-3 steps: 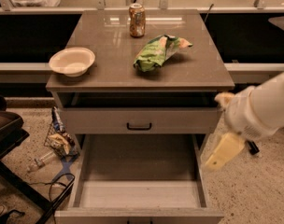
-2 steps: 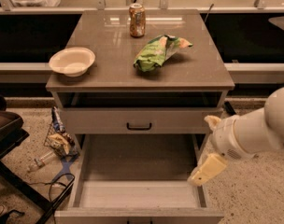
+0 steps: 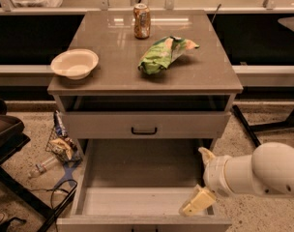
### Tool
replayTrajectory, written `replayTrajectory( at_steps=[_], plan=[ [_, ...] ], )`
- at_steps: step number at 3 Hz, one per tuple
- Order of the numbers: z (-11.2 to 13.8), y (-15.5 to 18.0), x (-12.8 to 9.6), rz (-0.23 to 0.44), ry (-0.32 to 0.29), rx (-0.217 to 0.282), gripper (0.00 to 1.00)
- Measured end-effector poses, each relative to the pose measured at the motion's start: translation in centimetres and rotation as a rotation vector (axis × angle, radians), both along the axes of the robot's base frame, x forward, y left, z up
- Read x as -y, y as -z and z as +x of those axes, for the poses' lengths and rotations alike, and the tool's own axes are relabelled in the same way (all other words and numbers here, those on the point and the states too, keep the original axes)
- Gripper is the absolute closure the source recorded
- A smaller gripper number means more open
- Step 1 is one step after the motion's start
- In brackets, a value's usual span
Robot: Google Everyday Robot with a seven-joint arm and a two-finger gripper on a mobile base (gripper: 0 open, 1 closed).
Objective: Close middle drawer
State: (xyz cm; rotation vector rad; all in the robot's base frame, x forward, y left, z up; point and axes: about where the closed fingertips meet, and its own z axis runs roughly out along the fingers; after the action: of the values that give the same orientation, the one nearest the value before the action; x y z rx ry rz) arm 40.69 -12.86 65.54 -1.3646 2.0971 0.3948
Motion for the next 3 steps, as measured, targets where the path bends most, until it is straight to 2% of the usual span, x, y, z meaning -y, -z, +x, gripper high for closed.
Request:
replayTrajectory(
  at_steps=[2,3],
  plan=[
    [0.8,0.2,-0.1,-0.036,0.008,0.001,0.0],
    [-1.6,5.3,4.0,-0.049,0.097,-0.071,0.26]
  ],
)
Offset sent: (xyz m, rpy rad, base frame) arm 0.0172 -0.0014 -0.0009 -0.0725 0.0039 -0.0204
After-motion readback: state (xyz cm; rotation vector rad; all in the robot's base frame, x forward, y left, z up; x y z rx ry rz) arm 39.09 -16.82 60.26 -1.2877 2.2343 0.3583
